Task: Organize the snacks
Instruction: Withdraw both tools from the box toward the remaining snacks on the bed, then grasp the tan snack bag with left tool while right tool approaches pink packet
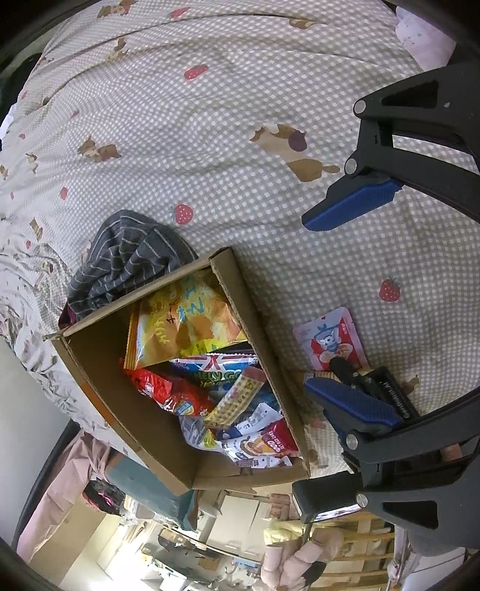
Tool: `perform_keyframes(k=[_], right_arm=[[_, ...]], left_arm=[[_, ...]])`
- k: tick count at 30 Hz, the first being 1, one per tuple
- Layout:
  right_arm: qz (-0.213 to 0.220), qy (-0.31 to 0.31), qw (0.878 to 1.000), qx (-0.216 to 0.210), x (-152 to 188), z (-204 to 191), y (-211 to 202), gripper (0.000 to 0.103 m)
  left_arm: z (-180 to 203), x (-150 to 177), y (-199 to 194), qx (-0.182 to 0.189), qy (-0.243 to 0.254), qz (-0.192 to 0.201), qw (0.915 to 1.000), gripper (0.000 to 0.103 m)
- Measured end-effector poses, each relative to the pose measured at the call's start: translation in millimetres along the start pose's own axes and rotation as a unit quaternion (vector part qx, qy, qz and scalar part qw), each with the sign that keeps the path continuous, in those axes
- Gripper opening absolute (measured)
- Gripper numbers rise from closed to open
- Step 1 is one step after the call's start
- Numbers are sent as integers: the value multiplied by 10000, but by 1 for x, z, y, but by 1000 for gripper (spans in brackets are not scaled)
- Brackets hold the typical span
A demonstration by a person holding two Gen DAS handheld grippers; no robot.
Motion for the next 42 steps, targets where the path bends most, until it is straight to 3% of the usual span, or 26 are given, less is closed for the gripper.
perform_keyframes(k=[1, 5, 12, 18, 22, 25, 26, 28, 35, 42], right_arm=[[-1, -17, 10000, 7, 0, 0, 0, 84], [7, -13, 10000, 2, 0, -1, 0, 84], [19, 23, 9999, -116, -1, -7, 1, 84], [-80, -68, 9997, -201, 2, -16, 8, 84], [-224, -108, 9993, -268, 7, -22, 17, 84], [-438, -148, 9985, -287, 13, -27, 33, 84], [-546, -172, 9980, -281, 15, -28, 40, 86], [-713, -231, 9968, -263, 21, -33, 53, 98], [-1328, -1336, 9821, 14, 53, -84, 102, 103], [-1434, -2275, 9611, 637, 85, -101, 134, 103]], left_arm=[[-1, 0, -1, -13, 4, 5, 10000, 41], [-8, 1, -8, -120, 81, 49, 9999, 32], [-36, 14, -60, -127, -401, -50, 9991, 32], [-47, 19, -126, -144, -209, 513, 9984, 32], [-59, 17, -146, -300, -163, 925, 9951, 32], [-66, 12, -139, -356, -369, 1025, 9934, 32], [-71, 10, -141, -348, -474, 1027, 9930, 32], [-80, 9, -140, -346, -644, 1022, 9921, 32], [-94, 10, -135, -420, -877, 971, 9905, 32], [-91, 8, -131, -315, -930, 922, 9909, 32]])
Point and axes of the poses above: each gripper's, at about its wrist camera, not at the fingertips, and y roughly the way its jaws point, z to its right, x to its underside, the point moved 1 cm from there along y, roughly the way its jaws point, and after that the axes turned 14 degrees about z, right-handed, at the moved point
